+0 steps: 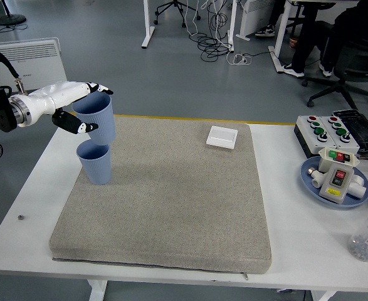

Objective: Push cup pick cup insert cup

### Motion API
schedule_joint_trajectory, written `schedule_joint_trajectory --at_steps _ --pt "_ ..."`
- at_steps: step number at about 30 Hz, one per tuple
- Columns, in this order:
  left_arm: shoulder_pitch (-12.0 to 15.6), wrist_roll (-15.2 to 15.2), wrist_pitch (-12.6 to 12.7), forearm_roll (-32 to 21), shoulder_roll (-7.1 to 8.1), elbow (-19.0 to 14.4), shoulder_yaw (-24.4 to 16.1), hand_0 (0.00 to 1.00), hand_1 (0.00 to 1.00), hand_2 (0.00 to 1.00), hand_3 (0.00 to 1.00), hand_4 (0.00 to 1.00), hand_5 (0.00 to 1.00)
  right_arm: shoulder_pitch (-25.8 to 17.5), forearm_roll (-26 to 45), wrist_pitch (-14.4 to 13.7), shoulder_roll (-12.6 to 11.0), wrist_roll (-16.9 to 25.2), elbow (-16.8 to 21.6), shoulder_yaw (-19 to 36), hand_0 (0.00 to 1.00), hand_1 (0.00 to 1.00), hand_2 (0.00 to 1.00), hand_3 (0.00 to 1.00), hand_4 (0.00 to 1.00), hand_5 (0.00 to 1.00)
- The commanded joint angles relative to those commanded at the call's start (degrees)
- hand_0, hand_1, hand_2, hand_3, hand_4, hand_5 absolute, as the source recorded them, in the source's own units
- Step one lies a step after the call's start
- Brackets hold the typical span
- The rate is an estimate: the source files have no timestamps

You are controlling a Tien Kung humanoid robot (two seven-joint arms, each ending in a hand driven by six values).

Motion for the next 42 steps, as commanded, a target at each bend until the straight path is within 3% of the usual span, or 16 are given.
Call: schedule_joint_trajectory --at_steps 14,32,33,38,39,42 --pt "0.19 -0.62 0.73 0.04 -1.04 4.92 2.59 0.588 0.600 0.654 0.656 0.368 0.002 0.17 -0.19 0.01 0.00 0.01 0.00 0.05 0.750 0.610 0.586 0.584 0.110 0.574" --pt "0.18 -1.37 1.76 -0.60 -2.02 7.99 4.41 0.584 0.608 0.674 0.640 0.376 0.002 0.23 -0.27 0.01 0.04 0.02 0.00 0.12 0.750 0.610 0.587 0.584 0.108 0.573" --pt "0.21 -1.19 1.78 -0.42 -2.07 8.18 4.41 0.555 0.704 0.858 0.755 0.748 0.073 0.20 -0.24 0.00 0.05 0.03 0.00 0.12 0.750 0.610 0.587 0.584 0.108 0.573" --pt "0.29 -0.98 1.72 -0.53 -2.18 8.48 4.39 0.555 0.704 0.858 0.755 0.748 0.073 0.12 -0.25 0.00 0.05 0.03 0.00 0.13 0.750 0.610 0.587 0.584 0.108 0.573" --pt "0.31 -0.93 1.68 -0.67 -2.30 8.57 4.45 0.634 0.765 0.963 0.818 0.845 0.206 0.09 -0.26 0.00 0.06 0.03 0.00 0.13 0.750 0.610 0.587 0.584 0.108 0.572" --pt "0.41 -0.87 1.65 -0.97 -2.60 8.76 4.53 0.634 0.765 0.963 0.818 0.845 0.206 0.00 -0.31 0.02 0.08 0.02 0.00 0.12 0.750 0.610 0.587 0.584 0.108 0.572"
